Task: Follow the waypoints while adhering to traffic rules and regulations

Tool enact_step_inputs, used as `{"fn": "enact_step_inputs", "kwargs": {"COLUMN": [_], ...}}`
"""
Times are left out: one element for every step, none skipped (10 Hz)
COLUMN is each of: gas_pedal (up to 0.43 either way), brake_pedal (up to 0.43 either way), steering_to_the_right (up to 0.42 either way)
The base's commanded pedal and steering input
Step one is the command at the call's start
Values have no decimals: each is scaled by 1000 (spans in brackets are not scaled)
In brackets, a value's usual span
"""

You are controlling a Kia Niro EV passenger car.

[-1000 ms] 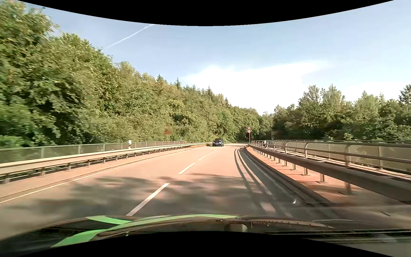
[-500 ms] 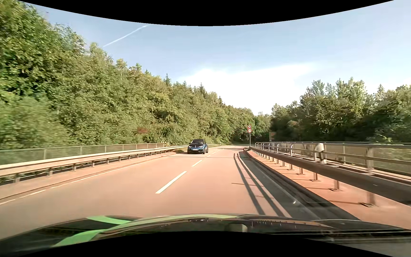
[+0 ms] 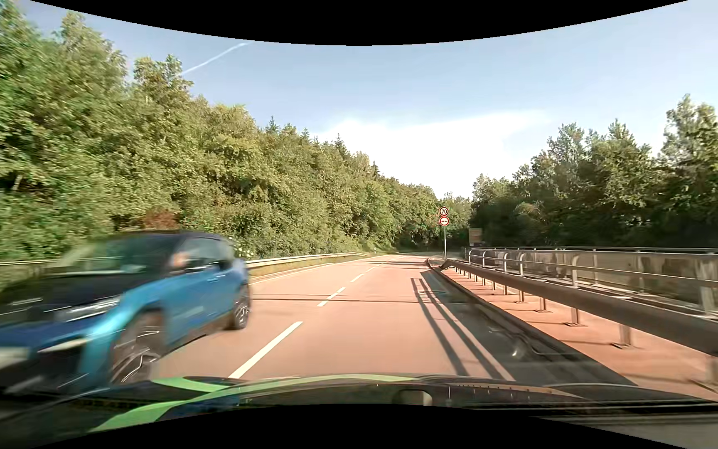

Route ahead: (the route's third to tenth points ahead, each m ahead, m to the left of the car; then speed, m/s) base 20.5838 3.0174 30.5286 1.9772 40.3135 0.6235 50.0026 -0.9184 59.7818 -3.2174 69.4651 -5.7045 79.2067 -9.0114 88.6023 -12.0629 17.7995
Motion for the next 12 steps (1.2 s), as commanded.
{"fn": "enact_step_inputs", "kwargs": {"gas_pedal": [138,130,130,130,130,130,138,150,150,150,150,150], "brake_pedal": [0,0,0,0,0,0,0,0,0,0,0,0], "steering_to_the_right": [15,16,16,16,16,16,17,19,24,26,24,21]}}
